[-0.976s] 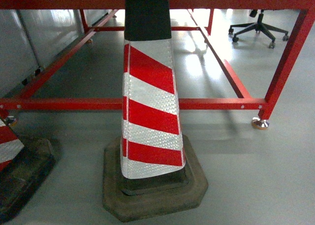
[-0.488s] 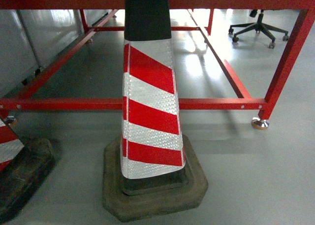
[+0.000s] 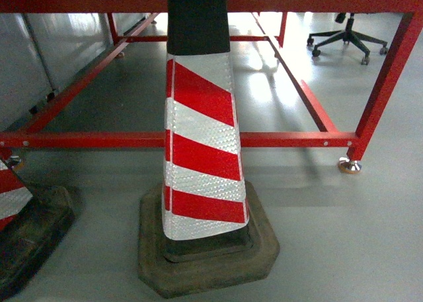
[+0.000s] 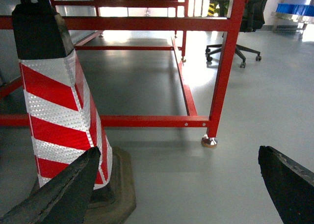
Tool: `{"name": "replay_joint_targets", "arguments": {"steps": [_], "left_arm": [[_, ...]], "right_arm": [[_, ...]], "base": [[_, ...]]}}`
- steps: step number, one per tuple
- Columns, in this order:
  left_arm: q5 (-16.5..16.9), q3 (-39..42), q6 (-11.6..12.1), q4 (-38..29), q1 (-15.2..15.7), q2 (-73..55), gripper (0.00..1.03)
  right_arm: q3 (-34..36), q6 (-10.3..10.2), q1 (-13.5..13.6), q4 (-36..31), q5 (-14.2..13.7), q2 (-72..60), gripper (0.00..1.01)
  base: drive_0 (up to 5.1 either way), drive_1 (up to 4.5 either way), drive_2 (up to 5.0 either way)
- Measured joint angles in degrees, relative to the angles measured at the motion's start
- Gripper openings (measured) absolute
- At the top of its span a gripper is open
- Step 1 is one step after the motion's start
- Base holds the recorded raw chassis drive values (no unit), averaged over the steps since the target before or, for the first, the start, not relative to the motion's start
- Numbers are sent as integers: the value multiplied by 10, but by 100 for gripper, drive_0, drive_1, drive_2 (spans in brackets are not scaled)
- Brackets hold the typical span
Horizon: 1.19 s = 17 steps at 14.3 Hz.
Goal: Pick blue part to blue bin on bottom shelf
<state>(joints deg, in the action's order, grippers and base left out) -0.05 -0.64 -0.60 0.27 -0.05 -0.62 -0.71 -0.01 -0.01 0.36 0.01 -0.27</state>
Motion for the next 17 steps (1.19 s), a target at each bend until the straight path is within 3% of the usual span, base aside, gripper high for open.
{"name": "replay_joint_targets", "arguments": {"steps": [17], "left_arm": [[0,0,6,0,0,0,98]], "right_arm": [[0,0,0,-1,0,0,98]], "base": [[0,0,0]]}}
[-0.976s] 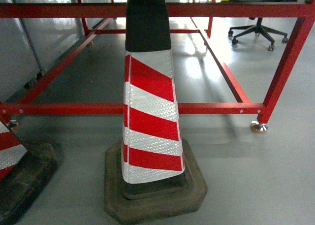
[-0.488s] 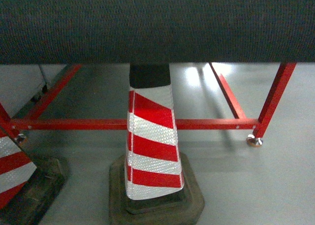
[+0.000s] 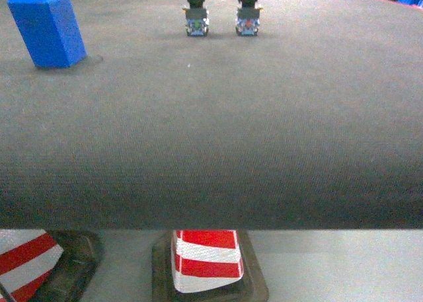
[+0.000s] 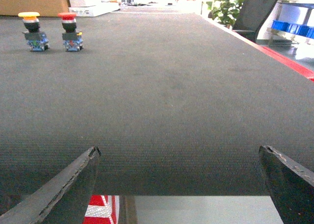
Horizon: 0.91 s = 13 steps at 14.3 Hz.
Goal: Pick blue part to blue bin on bottom shelf
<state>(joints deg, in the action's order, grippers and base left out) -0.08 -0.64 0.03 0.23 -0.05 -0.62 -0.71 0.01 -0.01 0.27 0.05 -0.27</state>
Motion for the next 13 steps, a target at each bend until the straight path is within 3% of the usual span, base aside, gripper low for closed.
{"name": "replay_joint_targets", "arguments": {"steps": [13], "left_arm": [[1,0,0,0,0,0,98]], "right_arm": [[0,0,0,0,-1,0,98]], "base": [[0,0,0]]}}
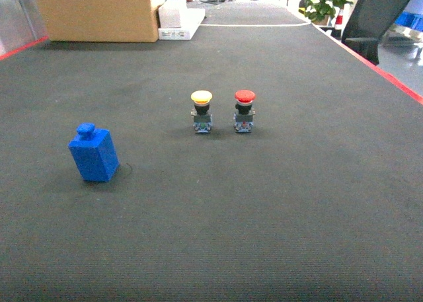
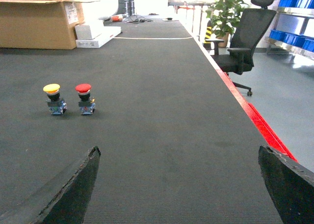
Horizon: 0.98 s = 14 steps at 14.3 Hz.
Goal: Pick blue part to blue bin on bottom shelf
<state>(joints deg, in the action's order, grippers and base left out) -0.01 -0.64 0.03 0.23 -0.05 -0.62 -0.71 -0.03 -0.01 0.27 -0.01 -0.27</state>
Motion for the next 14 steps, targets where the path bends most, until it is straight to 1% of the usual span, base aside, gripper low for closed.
{"name": "replay_joint_targets", "arguments": {"steps": [8,9,10,11,12,13,14], "left_arm": [[-3,0,0,2,0,0,98],[-90,-15,1,40,-40,-35,98],[-158,-25,3,7,-48,-97,98],[-172,-30,1,-29,-27,-141,98],[-158,-36,-5,-72,-14,-186,98],[-129,-46,-16,-130,-14,-252,98],[-101,-53,-23,-204,-14,-339,98]], "right_arm": [[0,0,0,0,0,0,98],[0,0,0,0,0,0,98],[0,0,0,0,1,0,98],[0,0,0,0,0,0,98],[0,0,0,1,0,0,98],[0,0,0,0,0,0,98],[0,0,0,0,0,0,98]], "base": [[0,0,0],[0,0,0],[0,0,0],[0,0,0],[0,0,0],[0,0,0],[0,0,0]]}}
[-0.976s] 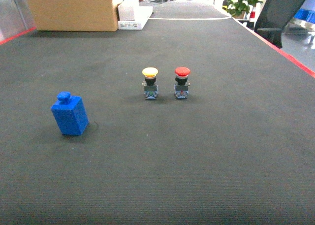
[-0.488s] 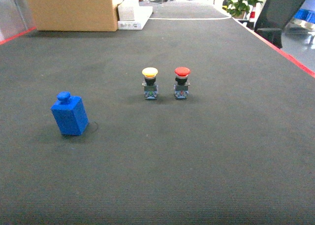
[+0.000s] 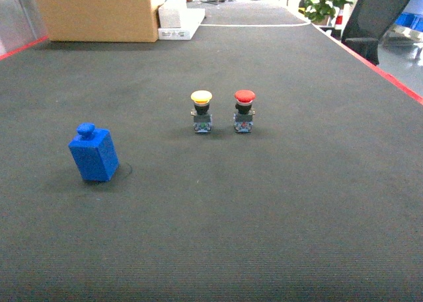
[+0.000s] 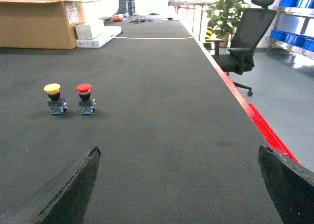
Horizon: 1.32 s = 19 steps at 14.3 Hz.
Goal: Pick blue part to blue bin on bottom shelf
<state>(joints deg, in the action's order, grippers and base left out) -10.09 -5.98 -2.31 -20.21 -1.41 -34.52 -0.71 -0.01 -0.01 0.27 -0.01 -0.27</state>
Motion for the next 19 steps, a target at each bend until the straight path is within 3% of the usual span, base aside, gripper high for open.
{"name": "replay_joint_targets", "arguments": {"steps": [2,4,6,8,14,17,19], "left_arm": [[40,-41,-23,-160,-12,-209,98],[64,-115,-52,-250,-42,-369,98],[95,-180,-82,-266,-56,-496,98],[105,-214,-93,-283,-55,-563,98],[118,-314,-87,-298,-43,-729,98],[118,-452,-62,-266,-32,-868,98],[118,-476,-63,-255,-34,-892,98]], "right_arm": [[0,0,0,0,0,0,98],[0,0,0,0,0,0,98],[0,0,0,0,0,0,98],[0,0,0,0,0,0,98],[0,0,0,0,0,0,98],[0,0,0,0,0,0,98],[0,0,0,0,0,0,98]], "base": [[0,0,0],[0,0,0],[0,0,0],[0,0,0],[0,0,0],[0,0,0],[0,0,0]]}}
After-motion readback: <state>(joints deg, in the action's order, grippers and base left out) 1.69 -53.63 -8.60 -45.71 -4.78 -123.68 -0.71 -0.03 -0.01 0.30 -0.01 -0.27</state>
